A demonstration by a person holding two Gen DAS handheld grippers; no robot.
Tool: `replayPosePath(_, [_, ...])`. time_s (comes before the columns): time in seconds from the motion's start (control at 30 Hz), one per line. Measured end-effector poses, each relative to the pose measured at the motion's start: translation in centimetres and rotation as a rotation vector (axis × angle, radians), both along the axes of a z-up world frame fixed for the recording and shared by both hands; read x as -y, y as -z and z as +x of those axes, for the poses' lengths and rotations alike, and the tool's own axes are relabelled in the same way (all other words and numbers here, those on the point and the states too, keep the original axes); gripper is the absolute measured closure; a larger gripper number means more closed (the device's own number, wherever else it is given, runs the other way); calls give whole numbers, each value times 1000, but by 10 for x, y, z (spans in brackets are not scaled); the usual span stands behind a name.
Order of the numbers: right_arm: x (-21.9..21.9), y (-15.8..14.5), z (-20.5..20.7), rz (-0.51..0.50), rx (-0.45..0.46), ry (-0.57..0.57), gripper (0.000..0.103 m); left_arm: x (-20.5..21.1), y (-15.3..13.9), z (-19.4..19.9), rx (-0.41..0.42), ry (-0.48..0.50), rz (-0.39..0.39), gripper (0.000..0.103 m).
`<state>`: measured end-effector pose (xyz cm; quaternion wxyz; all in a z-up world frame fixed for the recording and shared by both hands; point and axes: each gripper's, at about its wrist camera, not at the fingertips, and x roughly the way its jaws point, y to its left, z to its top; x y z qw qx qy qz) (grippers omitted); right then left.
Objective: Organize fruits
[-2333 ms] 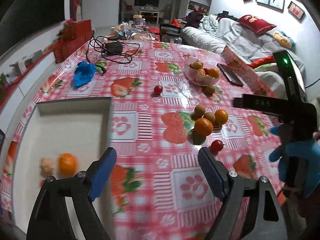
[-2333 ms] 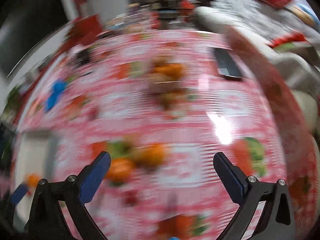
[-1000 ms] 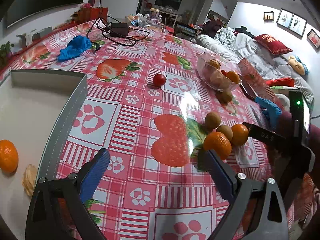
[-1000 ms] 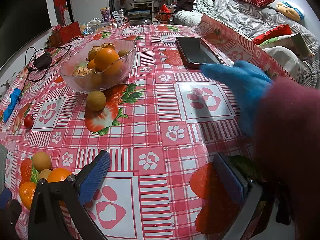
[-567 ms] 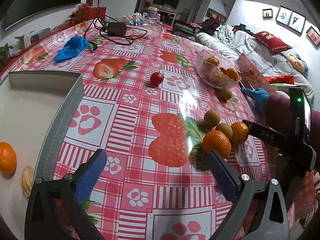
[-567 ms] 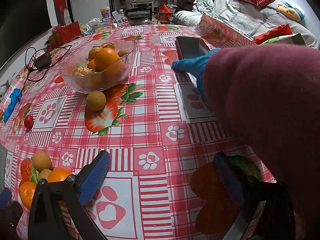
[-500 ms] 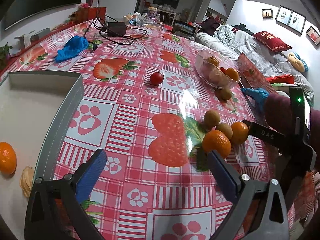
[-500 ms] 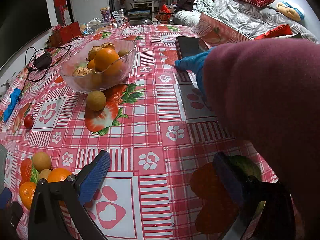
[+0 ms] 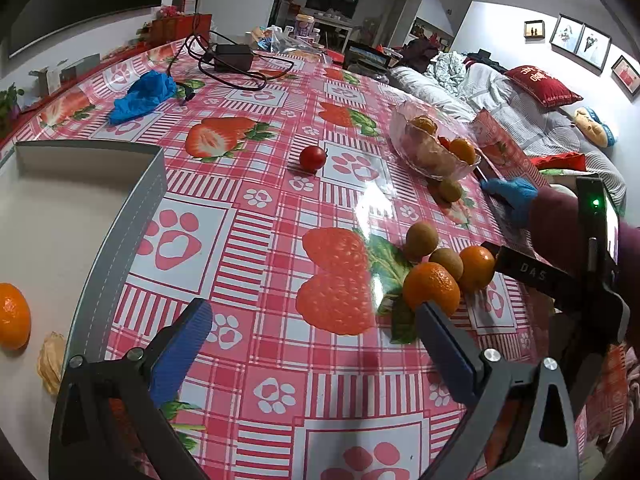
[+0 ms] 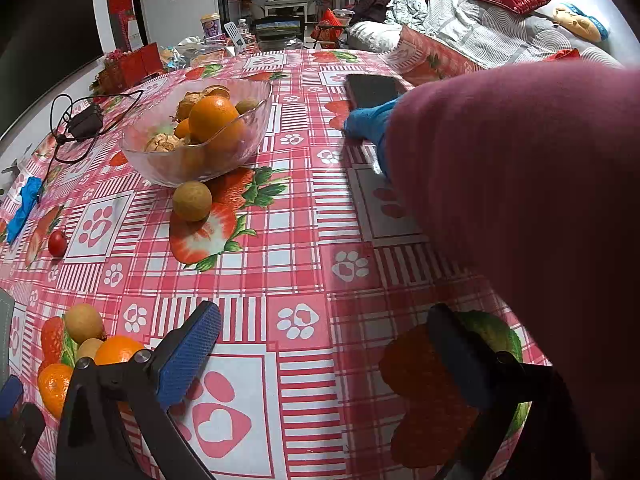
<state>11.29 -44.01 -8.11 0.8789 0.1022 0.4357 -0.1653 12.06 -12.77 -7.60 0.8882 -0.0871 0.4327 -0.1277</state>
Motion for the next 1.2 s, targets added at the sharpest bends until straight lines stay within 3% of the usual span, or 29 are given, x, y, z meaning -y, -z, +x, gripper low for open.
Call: replayPosePath(1.2, [0,0,0,0,0,-1,0,3,1,1,-2,4,7,1])
